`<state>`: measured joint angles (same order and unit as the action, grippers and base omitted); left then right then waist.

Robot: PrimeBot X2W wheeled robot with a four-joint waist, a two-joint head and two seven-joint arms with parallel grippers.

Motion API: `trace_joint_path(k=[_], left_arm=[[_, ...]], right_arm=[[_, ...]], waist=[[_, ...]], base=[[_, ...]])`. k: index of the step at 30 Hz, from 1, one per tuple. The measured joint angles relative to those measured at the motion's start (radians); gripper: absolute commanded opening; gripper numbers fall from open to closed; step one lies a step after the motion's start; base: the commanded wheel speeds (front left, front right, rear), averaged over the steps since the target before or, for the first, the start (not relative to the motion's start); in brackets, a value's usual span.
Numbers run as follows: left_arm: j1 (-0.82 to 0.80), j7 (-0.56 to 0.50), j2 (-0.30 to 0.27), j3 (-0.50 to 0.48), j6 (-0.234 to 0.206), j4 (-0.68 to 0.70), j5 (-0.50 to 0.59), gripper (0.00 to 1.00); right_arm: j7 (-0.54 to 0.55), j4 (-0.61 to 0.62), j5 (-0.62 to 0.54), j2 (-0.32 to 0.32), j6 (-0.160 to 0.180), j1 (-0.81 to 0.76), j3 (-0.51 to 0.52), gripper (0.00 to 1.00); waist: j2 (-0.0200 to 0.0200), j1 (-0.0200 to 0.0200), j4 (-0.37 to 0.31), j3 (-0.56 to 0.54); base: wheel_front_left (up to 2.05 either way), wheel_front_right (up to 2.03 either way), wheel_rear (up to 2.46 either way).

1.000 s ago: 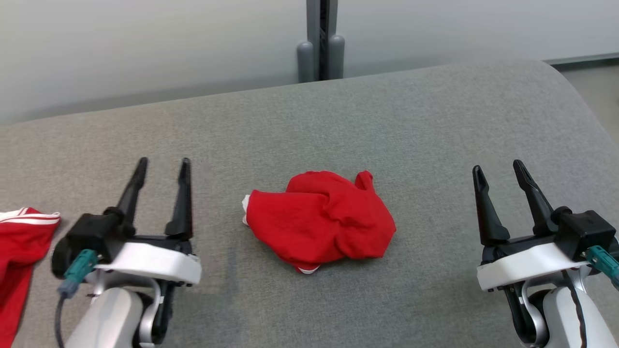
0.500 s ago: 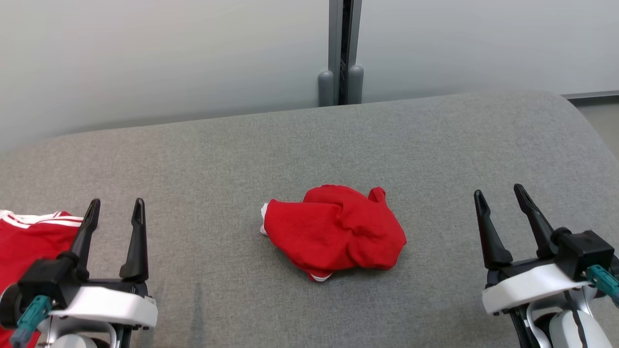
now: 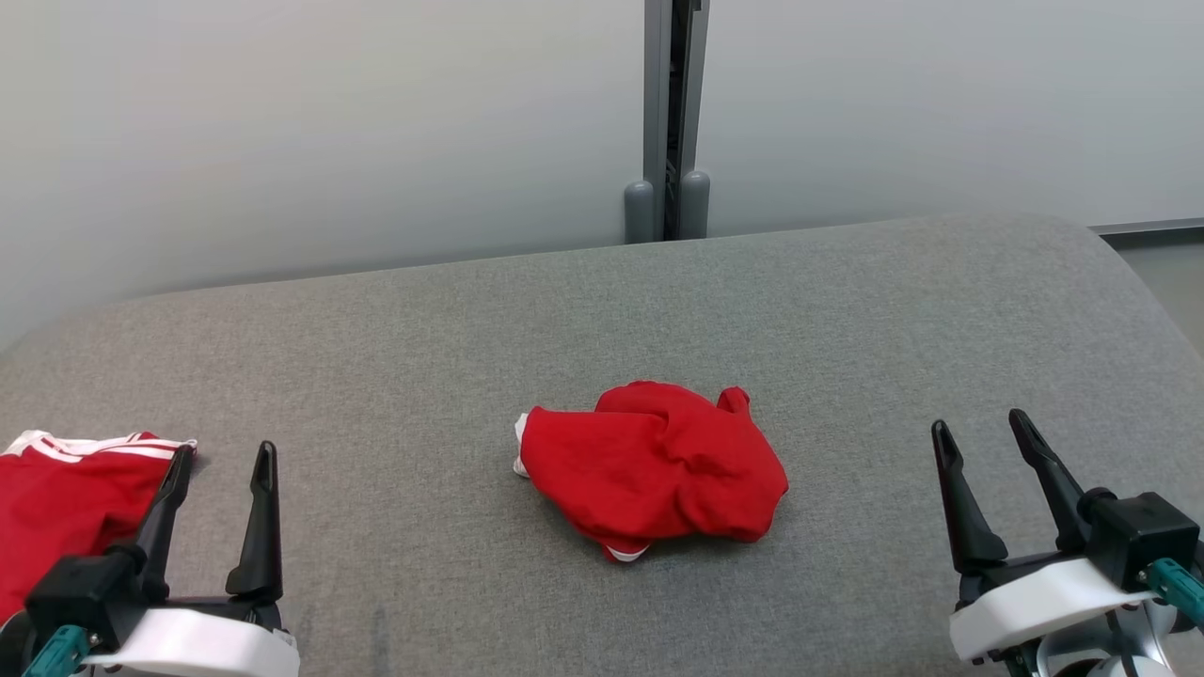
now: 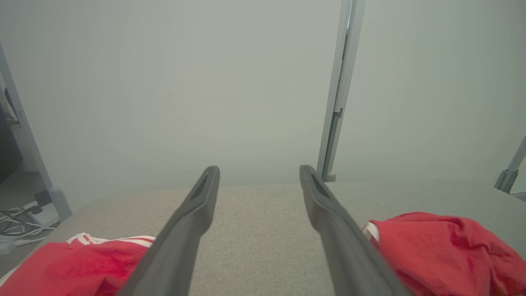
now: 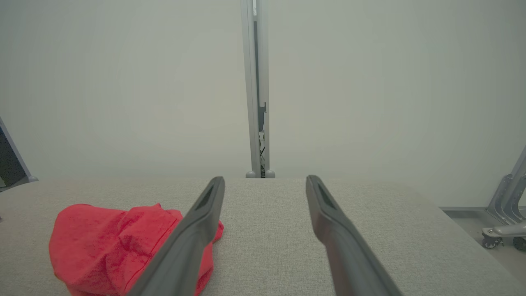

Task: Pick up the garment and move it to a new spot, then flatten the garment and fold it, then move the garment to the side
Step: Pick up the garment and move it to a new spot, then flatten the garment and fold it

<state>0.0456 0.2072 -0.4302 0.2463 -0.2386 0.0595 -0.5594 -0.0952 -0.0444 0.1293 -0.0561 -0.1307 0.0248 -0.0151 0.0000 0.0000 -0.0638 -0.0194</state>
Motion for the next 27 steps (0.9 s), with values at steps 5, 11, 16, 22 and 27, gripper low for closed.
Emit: trace_joint_path(k=[5,11,16,22,27], left_arm=[[0.011,-0.002,0.0,0.001,-0.002,-0.001,-0.006,1.0],[0.011,-0.004,0.001,0.002,-0.006,-0.006,-0.011,1.0],[0.011,-0.005,0.003,0.003,-0.009,-0.014,-0.016,1.0],[0.011,-0.008,0.004,0.002,-0.012,-0.023,-0.024,1.0],[0.011,-0.013,0.004,0.003,-0.017,-0.026,-0.024,1.0]], right_arm=[[0.008,0.017,-0.001,0.001,0.0,-0.014,-0.002,1.0],[0.011,0.023,-0.001,0.002,0.0,-0.014,-0.006,1.0],[0.011,0.021,0.002,0.004,0.0,-0.013,-0.013,1.0],[0.011,0.016,0.004,0.005,0.0,-0.013,-0.016,1.0],[0.01,0.008,0.007,0.005,0.0,-0.012,-0.019,1.0]], waist=[[0.0,0.0,-0.001,-0.003],[0.0,-0.0001,0.001,-0.003],[0.0,0.0,0.001,-0.005],[0.0,0.0,0.0,-0.007],[0.0,0.0,0.001,-0.006]], base=[[0.0,0.0,0.0],[0.0,0.0,0.0],[0.0,0.0,0.0],[0.0,0.0,0.0],[0.0,0.0,0.0]])
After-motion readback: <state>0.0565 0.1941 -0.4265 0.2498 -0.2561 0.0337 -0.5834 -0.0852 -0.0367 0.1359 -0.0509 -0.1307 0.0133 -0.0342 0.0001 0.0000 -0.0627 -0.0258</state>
